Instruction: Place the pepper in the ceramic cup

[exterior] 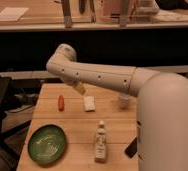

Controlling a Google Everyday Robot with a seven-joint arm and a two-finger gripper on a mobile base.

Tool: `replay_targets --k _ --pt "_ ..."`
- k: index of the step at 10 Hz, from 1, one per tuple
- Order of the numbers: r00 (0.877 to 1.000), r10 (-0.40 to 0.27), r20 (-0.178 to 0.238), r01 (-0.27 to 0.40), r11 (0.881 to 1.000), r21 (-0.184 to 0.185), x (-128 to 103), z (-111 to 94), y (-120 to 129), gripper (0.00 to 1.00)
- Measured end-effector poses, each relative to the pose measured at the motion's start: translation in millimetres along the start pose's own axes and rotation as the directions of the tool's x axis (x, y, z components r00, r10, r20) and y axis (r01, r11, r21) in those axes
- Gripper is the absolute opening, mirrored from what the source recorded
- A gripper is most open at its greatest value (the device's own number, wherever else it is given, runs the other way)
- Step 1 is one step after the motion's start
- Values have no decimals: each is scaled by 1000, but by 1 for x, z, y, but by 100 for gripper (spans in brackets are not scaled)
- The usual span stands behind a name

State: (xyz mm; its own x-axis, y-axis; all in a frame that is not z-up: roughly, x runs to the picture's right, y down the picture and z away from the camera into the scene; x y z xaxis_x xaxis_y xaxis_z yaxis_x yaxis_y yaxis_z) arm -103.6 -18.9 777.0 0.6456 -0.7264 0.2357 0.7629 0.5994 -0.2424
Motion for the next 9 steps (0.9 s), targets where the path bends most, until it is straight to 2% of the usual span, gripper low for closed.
replay_targets --k 2,9 --pt "1000 -28 5 28 1000 9 -8 4 -15 80" --pt "997 -73 14 73 997 16 -16 21 -38 80"
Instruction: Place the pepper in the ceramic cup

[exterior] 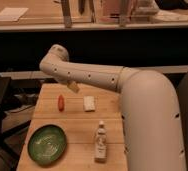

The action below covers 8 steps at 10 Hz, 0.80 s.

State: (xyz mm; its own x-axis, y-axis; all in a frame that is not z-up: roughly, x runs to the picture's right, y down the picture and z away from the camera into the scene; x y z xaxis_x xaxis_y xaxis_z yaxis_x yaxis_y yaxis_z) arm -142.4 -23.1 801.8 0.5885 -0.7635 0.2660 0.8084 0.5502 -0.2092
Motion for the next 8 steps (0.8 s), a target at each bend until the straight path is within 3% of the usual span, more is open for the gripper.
replay_targets --k 2,4,5,7,8 --pt "1000 -9 0 9 1000 2 1 6 -4 75" --pt "1000 -23 2 23 1000 4 -1 10 -10 80" --pt "1000 -28 4 28 1000 5 -2 10 -13 77" --pt "999 -33 7 33 999 3 0 12 -14 67" --pt "999 -39 10 39 999 5 0 13 -16 57"
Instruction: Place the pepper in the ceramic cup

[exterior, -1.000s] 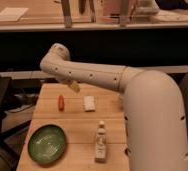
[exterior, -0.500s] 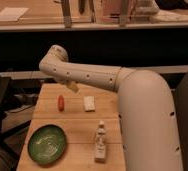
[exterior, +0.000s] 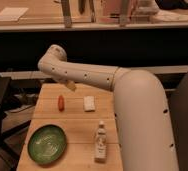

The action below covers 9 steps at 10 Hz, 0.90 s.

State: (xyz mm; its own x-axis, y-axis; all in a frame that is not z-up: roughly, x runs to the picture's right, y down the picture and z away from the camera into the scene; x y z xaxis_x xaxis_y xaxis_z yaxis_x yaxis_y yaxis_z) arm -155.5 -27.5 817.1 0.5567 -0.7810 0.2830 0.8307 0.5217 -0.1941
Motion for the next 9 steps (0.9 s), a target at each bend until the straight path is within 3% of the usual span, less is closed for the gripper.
replay_targets --k 4,9 --pt "1000 -27 11 27 1000 6 -2 2 -8 20" --pt "998 -49 26 49 999 4 3 2 -13 5"
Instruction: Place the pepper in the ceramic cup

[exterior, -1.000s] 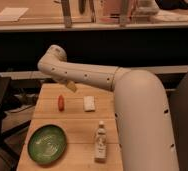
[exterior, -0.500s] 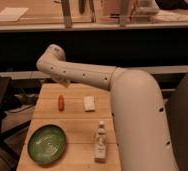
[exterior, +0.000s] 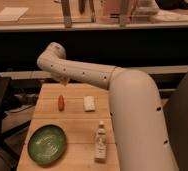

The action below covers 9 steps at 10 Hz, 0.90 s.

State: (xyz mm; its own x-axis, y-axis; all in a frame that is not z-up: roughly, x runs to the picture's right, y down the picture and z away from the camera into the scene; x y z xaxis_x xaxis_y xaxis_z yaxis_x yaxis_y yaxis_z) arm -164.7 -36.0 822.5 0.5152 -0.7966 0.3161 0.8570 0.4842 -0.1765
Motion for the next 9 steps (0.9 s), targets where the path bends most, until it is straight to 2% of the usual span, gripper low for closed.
replay_targets --k 9 --pt "998 -54 20 54 999 3 -4 4 -13 3"
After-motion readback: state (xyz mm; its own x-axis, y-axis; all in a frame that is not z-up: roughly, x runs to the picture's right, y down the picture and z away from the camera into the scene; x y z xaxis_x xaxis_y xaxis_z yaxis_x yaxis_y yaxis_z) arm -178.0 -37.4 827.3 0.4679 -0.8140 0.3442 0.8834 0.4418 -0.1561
